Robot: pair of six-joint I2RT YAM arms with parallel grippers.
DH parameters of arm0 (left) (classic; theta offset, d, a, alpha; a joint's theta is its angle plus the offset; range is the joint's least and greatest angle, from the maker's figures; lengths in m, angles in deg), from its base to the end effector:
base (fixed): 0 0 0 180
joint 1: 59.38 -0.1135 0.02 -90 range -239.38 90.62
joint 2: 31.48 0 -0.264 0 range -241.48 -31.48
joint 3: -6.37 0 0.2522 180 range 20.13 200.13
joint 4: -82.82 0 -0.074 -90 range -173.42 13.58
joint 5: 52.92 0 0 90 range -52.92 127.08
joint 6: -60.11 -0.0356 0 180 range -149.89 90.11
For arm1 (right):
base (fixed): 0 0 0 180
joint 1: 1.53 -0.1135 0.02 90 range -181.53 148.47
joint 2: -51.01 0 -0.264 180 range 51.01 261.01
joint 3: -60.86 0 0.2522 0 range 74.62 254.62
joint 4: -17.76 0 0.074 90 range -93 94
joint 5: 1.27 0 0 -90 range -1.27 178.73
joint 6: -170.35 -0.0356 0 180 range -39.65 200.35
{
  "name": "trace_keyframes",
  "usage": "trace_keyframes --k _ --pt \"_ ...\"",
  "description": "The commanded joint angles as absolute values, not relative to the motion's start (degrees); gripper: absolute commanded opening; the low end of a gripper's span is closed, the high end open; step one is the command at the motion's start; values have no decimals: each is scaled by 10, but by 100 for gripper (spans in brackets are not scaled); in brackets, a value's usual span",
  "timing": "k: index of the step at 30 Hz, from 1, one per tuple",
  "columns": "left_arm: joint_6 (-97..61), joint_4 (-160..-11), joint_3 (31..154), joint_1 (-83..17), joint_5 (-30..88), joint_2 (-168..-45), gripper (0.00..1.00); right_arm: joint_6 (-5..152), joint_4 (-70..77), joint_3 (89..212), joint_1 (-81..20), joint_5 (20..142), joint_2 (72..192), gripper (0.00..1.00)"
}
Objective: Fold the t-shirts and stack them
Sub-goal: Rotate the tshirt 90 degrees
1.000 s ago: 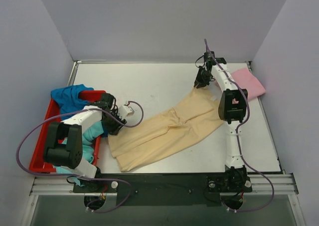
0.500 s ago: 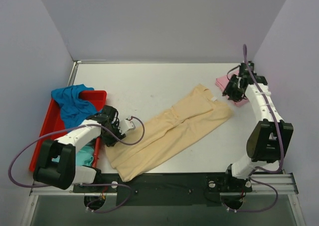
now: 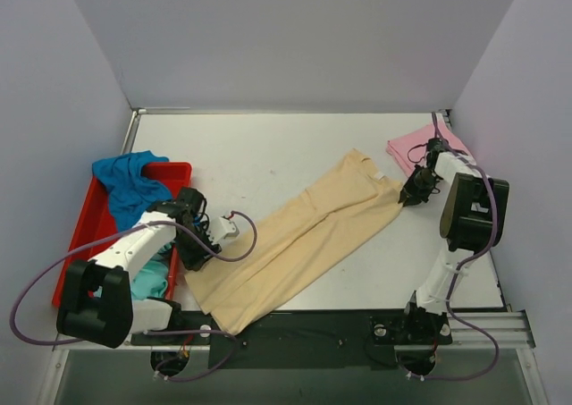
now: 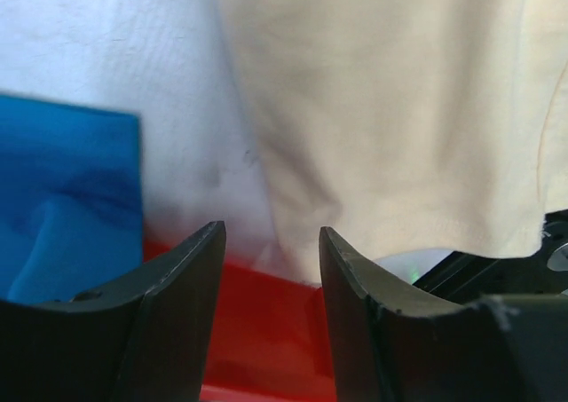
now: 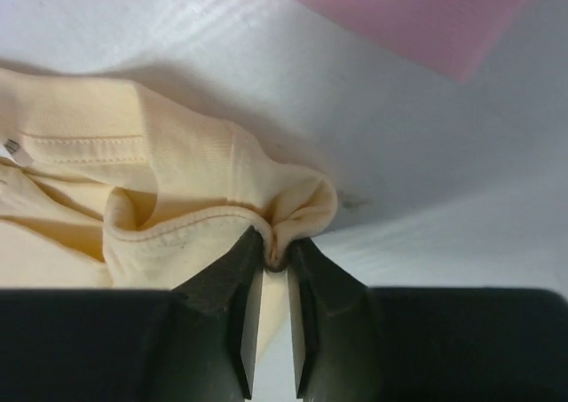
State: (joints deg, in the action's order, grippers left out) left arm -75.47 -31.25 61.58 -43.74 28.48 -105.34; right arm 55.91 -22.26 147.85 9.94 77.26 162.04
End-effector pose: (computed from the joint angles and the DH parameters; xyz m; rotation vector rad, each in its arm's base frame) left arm 0.1872 -0.0579 0.1777 1.5399 2.5819 -0.1816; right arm 0.3863 -0.0712 0.1593 0.7714 2.5826 0.3390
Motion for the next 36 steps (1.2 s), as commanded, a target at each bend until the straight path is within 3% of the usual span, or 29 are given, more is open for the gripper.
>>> trace_keyframes --k 1,3,10,17,22,26,31,34,36 --pt "-759 -262 677 -465 268 -1042 57 557 -228 1519 76 750 1671 6" --pt "-759 -253 696 -475 272 -1049 59 558 -243 1556 59 744 1696 0" --pt "-740 -282 728 -475 237 -1082 60 511 -282 1791 14 703 1813 0" --pt "-668 -352 712 -348 227 -1133 60 376 -228 2062 -3 617 1984 0" --pt "-652 -373 728 -305 192 -1160 60 262 -47 2068 -10 580 2036 0" --pt "-649 -381 730 -273 180 -1182 60 252 11 2123 -27 586 2066 1" --pt "-645 -386 724 -249 176 -1207 60 280 16 2117 -28 595 2034 25" --pt "-643 -387 719 -249 169 -1202 60 338 8 2023 -28 609 1941 45" --pt "-644 -384 715 -249 159 -1192 60 385 -21 1981 -33 620 1888 52"
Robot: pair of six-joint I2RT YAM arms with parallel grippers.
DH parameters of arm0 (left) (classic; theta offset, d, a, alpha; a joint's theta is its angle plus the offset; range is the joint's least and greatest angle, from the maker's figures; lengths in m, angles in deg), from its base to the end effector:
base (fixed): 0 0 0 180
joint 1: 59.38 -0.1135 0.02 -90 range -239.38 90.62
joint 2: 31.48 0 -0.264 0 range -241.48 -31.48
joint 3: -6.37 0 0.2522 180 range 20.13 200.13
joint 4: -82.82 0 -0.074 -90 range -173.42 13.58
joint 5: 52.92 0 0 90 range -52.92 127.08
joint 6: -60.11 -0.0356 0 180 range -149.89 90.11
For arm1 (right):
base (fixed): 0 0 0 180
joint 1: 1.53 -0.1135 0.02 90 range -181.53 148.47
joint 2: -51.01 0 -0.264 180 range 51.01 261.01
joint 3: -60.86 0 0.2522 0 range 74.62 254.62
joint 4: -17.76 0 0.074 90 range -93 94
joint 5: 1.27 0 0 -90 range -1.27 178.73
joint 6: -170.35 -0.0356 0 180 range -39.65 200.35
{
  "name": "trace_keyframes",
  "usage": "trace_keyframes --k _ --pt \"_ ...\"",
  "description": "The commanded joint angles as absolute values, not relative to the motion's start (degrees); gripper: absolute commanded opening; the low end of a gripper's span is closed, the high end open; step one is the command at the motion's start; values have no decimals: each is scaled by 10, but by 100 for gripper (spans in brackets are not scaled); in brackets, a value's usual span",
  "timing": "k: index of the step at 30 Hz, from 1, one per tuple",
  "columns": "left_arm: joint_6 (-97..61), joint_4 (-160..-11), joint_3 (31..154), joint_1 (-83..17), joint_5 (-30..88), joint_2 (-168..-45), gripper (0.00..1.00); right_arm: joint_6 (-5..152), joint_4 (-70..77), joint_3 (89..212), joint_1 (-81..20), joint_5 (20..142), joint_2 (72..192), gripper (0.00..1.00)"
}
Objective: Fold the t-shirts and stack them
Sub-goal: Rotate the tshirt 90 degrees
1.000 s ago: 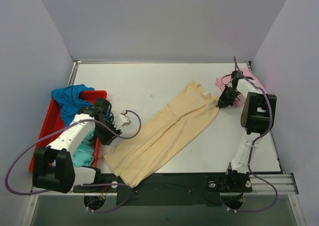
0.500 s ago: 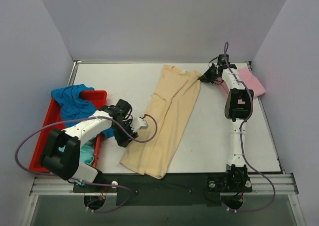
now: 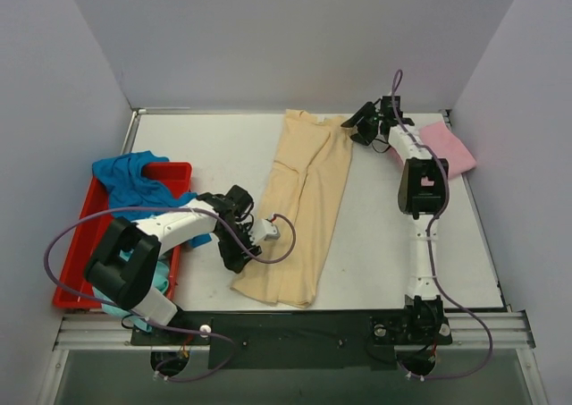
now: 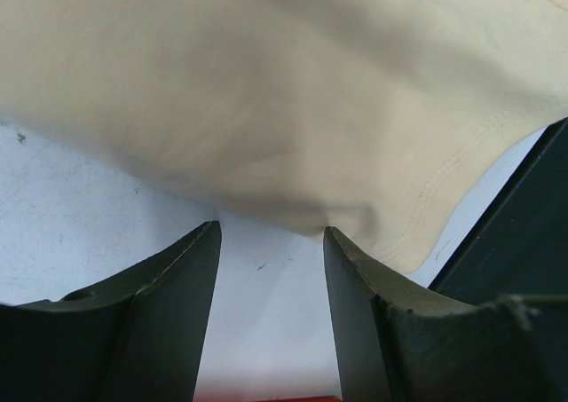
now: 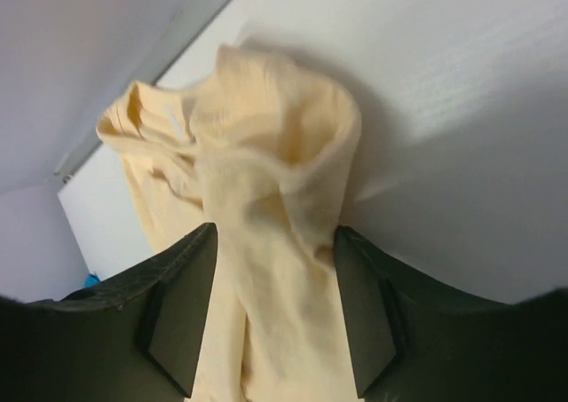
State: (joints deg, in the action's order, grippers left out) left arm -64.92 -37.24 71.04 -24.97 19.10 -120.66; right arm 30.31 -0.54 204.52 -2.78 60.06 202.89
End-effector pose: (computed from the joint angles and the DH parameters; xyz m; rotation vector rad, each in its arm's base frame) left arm 0.2051 -0.1538 0.1655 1.7316 2.4583 -0.4749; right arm 0.5961 0.0301 0.1549 0.5692 2.0649 1.0538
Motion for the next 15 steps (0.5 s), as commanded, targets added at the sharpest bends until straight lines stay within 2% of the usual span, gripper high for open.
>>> trace_keyframes --k 1,3,10,12,13,14,15 --pt "-644 -382 714 -249 156 -1184 60 416 -35 1971 -37 637 1854 55" --pt "-644 -377 711 -249 148 -1172 60 447 -80 1935 -43 665 1800 57" --pt "-640 -385 695 -252 138 -1118 60 515 -127 1623 -70 822 1547 59" --pt "-637 -392 693 -253 141 -1104 60 538 -132 1524 -95 827 1470 53" --pt "-636 -395 692 -255 143 -1099 60 550 -132 1463 -124 803 1425 44" --pt "-634 -402 691 -256 143 -1093 60 556 -133 1439 -138 789 1407 40" --pt "-633 -403 691 -256 141 -1089 60 571 -144 1395 -179 758 1373 29"
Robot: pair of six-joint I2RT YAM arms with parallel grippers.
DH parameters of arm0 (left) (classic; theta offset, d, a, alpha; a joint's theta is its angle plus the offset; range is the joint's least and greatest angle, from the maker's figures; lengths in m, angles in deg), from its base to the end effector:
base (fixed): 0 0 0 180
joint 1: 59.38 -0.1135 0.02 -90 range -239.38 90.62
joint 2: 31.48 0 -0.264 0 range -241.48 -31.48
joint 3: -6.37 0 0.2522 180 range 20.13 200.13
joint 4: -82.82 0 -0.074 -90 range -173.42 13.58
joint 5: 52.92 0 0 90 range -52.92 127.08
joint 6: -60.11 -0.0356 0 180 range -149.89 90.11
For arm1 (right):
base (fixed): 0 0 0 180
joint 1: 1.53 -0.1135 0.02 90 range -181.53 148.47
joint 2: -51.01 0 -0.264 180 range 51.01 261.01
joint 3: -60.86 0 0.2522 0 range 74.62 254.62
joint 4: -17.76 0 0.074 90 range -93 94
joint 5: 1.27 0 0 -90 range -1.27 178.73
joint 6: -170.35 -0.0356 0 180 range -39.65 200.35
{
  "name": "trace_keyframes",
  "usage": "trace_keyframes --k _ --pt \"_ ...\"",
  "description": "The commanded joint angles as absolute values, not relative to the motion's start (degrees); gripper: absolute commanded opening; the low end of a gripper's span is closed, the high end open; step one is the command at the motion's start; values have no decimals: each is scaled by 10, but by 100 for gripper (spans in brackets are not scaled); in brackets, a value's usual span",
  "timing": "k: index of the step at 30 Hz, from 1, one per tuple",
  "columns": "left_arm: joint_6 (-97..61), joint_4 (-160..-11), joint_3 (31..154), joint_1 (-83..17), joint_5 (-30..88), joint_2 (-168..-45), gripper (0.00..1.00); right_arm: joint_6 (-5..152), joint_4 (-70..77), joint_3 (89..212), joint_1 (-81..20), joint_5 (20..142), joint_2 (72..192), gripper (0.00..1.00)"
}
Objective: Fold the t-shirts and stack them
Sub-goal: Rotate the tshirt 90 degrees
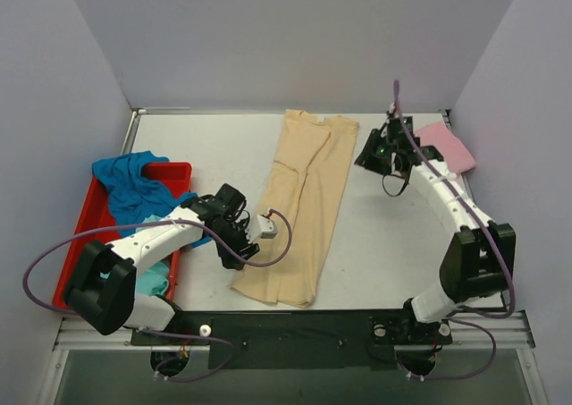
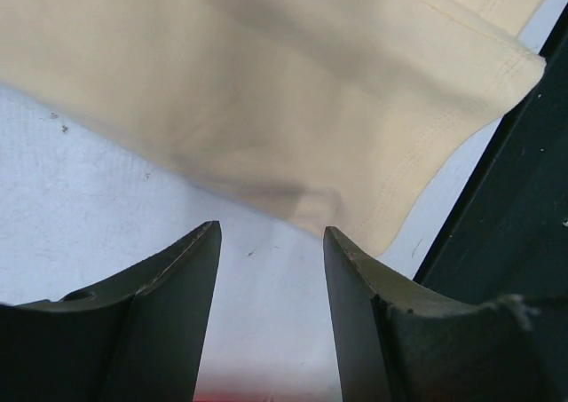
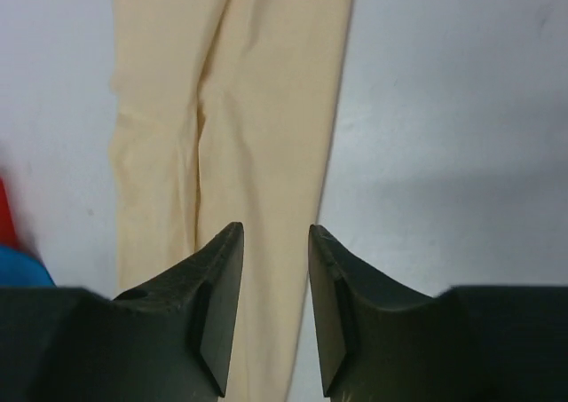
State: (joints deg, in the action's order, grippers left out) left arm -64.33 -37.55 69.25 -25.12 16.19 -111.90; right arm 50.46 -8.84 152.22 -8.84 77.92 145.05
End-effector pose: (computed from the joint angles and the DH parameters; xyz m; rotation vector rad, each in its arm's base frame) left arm 0.1915 -0.1458 0.1932 1.6696 2.3375 -0.5289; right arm 0.3816 0.0557 0.3118 0.3003 2.1050 0.5870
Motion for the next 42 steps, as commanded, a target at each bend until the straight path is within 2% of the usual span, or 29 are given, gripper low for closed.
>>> trace_keyframes --k 1,2,4,8,15,19,22,25,29,31,32,35,36,39,41,42 --pt "-633 -404 692 -257 140 -1084 60 575 -154 1380 -199 751 1357 24" --pt "-633 -405 691 -257 137 -1082 60 580 -173 1349 -245 745 1334 13" --pt "-633 -409 689 -258 131 -1076 60 572 -179 1307 -312 721 1299 0" --pt "-634 -414 686 -260 129 -1076 61 521 -126 1232 -419 673 1270 0" --pt "-636 -414 678 -262 126 -1080 61 413 -39 1108 -536 673 1347 0" --pt "-657 -410 671 -259 94 -1061 61 359 -10 1028 -554 676 1313 0" --pt "-693 -402 671 -248 53 -1033 60 361 -51 1019 -556 689 1276 0" --pt "-772 -380 668 -231 -1 -1012 60 378 -121 1026 -554 712 1217 0" --pt "-922 -330 639 -188 -1 -994 61 405 -179 1042 -554 721 1139 0" --pt "-962 -320 630 -166 9 -998 62 421 -180 1047 -559 707 1104 10" --pt "-969 -322 628 -148 12 -998 63 437 -180 1052 -572 712 1080 19" --pt "-1009 -327 607 -113 24 -991 64 486 -161 1059 -600 745 1030 31" --pt "-1019 -330 601 -103 36 -987 64 538 -153 1057 -609 738 1006 36" --pt "-1059 -329 577 -96 59 -987 64 674 -153 1077 -635 725 975 44" --pt "-1073 -326 570 -97 68 -984 64 795 -127 1078 -644 639 948 53" --pt "-1075 -323 569 -97 69 -982 64 884 -144 1087 -664 631 941 61"
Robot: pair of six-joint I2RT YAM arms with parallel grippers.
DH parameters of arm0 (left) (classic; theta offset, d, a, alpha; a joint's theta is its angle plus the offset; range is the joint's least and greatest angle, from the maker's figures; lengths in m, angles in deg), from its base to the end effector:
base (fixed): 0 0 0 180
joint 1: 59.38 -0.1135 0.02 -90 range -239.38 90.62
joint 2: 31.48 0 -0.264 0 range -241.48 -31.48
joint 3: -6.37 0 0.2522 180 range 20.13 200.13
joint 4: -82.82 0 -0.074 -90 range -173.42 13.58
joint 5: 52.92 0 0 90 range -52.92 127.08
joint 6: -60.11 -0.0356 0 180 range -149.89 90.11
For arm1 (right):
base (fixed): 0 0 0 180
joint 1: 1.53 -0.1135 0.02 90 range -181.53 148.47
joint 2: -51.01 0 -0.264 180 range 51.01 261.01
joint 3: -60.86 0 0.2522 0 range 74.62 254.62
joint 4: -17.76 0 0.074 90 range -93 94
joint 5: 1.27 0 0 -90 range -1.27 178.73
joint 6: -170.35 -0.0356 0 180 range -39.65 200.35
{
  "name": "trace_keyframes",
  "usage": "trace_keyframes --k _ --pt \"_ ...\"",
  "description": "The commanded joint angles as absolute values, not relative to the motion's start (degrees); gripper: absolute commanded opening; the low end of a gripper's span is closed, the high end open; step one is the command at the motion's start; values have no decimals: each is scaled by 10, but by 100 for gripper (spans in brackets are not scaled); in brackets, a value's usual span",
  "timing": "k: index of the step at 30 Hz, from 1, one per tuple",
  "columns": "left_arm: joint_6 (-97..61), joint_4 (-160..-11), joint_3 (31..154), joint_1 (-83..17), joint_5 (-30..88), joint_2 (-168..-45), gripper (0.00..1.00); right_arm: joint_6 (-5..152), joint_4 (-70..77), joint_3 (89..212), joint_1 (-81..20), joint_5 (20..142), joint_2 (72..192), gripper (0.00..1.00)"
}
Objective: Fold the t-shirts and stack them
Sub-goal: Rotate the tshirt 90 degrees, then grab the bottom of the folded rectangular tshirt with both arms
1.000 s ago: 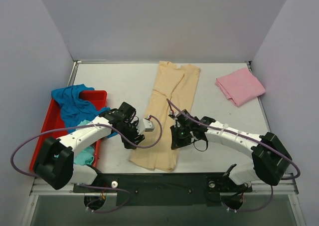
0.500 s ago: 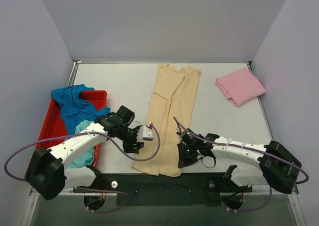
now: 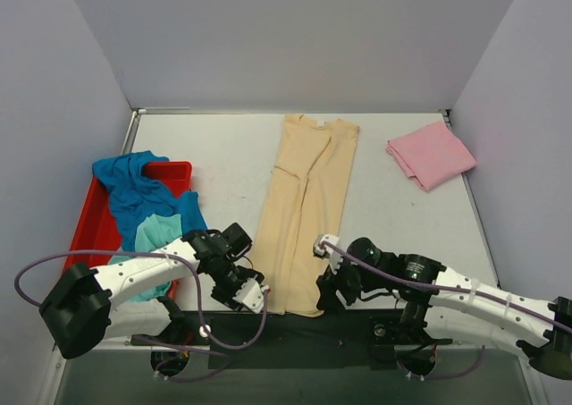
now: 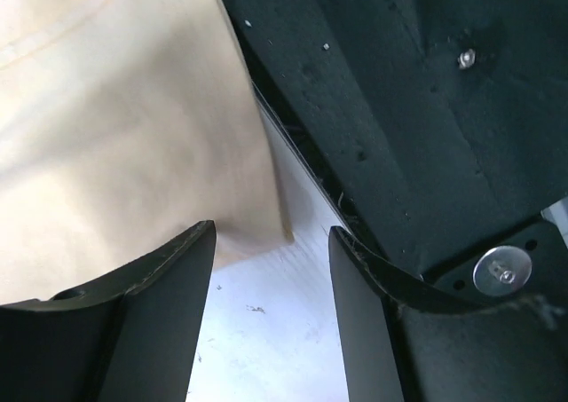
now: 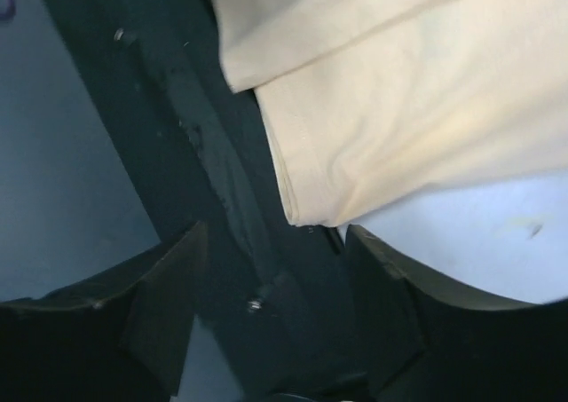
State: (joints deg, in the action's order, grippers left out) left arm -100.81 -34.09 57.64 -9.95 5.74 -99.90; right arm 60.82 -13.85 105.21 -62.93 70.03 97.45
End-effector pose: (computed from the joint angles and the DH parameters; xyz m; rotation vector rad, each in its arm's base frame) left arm 0.1040 -0.1500 0.1817 2.4505 1.3279 -0.7236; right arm 0.0760 0.1633 0.2358 -1.0353 2.1255 1.1128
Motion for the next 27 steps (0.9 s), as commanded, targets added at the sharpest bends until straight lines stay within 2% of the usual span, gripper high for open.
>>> trace_keyframes --k 1,2,6,10,12,15,17,19,22,25,26,27 --pt "-1078 -317 568 -97 68 -979 64 912 -158 1094 -685 646 943 63" --pt "-1078 -316 567 -98 61 -979 64 970 -200 1119 -689 674 960 63" --pt "-1065 -359 547 -97 74 -991 63 1123 -321 1161 -696 654 1042 63" --pt "-1022 -413 524 -97 89 -999 59 1200 -314 1135 -720 700 1092 63" --pt "-990 -439 520 -97 92 -1000 50 1219 -294 1137 -747 729 1123 62" --pt "-968 -453 519 -98 109 -1013 27 1262 -265 1134 -784 792 1157 57" --pt "-958 -459 515 -98 110 -1013 17 1268 -203 1106 -783 790 1154 57" --pt "-950 -461 512 -98 102 -1006 12 1263 -157 1084 -784 771 1152 59" --pt "-934 -460 515 -98 94 -1001 11 1257 -151 1085 -791 750 1178 59" --pt "-920 -450 527 -98 82 -1000 5 1263 -155 1084 -803 745 1223 53" --pt "-916 -446 531 -98 77 -1000 0 1261 -152 1082 -806 743 1235 51" --pt "-902 -444 539 -99 73 -999 0 1260 -144 1082 -806 741 1240 49"
